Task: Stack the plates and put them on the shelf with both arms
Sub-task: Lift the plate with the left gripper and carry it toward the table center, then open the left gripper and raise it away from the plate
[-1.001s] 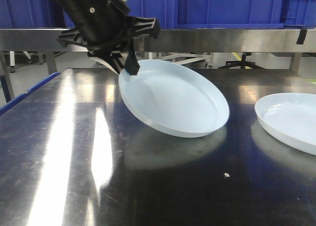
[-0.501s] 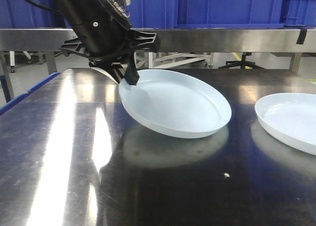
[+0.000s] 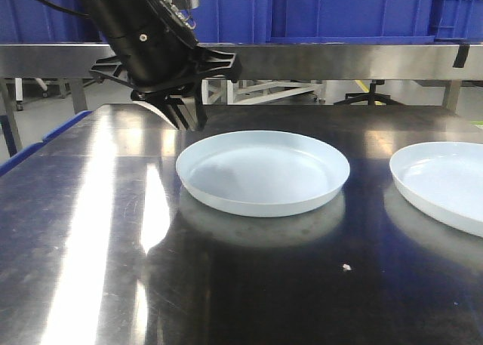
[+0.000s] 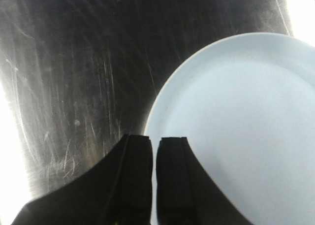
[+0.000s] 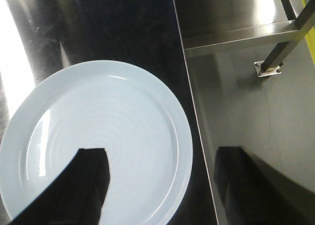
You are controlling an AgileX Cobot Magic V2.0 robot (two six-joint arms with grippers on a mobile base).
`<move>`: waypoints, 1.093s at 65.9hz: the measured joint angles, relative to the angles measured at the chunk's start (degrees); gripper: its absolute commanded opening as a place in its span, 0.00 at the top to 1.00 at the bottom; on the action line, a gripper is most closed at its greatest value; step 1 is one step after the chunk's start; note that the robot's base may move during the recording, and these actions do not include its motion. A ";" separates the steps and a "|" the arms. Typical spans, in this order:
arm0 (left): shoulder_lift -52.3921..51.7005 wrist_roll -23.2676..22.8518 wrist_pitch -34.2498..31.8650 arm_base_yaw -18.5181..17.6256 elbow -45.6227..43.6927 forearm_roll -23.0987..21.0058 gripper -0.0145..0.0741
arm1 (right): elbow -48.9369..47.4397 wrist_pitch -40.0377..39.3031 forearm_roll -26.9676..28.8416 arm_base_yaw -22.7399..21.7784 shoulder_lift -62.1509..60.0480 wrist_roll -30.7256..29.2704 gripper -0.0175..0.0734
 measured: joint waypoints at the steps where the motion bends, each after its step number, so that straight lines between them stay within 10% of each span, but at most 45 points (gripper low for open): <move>1: 0.00 0.00 0.00 0.00 0.00 0.00 0.64 | 0.00 0.00 0.00 0.00 0.00 0.00 0.19; 24: 0.00 0.00 -0.14 0.00 0.00 1.33 0.41 | 0.00 0.00 0.00 0.00 0.00 0.00 0.19; 40: -2.56 -0.10 2.90 0.00 -3.89 3.85 0.76 | 0.00 0.00 0.00 0.00 0.00 0.00 0.19; 72: -21.96 -4.29 0.96 12.80 -2.09 7.66 0.74 | 0.00 0.00 0.00 0.00 0.00 0.00 0.19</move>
